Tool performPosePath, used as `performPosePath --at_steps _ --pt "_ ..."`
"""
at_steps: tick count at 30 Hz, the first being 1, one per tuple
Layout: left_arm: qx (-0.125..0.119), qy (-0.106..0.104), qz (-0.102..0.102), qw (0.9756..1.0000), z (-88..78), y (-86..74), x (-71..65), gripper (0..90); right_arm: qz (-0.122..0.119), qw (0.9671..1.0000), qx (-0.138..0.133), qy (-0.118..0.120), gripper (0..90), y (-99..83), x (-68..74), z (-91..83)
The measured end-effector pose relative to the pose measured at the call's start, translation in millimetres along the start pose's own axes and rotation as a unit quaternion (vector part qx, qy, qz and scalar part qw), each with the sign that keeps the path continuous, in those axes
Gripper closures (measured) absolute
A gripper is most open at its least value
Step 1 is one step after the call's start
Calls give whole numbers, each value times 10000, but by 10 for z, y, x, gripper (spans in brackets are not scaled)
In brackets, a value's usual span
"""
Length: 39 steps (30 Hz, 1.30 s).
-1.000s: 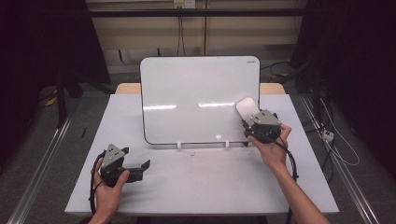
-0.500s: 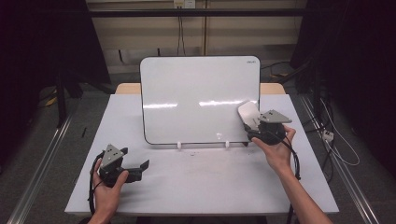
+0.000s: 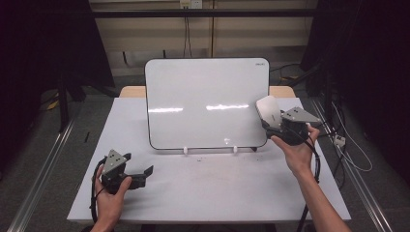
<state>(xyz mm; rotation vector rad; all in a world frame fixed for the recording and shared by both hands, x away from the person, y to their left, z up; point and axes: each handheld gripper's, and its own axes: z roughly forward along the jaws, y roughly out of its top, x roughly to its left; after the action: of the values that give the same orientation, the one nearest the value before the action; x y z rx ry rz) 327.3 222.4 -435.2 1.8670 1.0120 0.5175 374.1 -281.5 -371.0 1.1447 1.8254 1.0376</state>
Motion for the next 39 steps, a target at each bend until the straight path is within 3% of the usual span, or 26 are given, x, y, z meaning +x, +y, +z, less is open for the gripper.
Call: performPosePath --at_steps 22,33,39 --pt "-50 -4 -2 10000 -40 1 13 59 -463 9980 278 321 316 -143 387 78" --pt "-49 36 -7 10000 -50 -4 18 59 -671 9965 382 314 316 -217 544 186" --pt "-45 13 -21 10000 -41 -5 5 59 -996 9937 474 177 316 -232 599 257"
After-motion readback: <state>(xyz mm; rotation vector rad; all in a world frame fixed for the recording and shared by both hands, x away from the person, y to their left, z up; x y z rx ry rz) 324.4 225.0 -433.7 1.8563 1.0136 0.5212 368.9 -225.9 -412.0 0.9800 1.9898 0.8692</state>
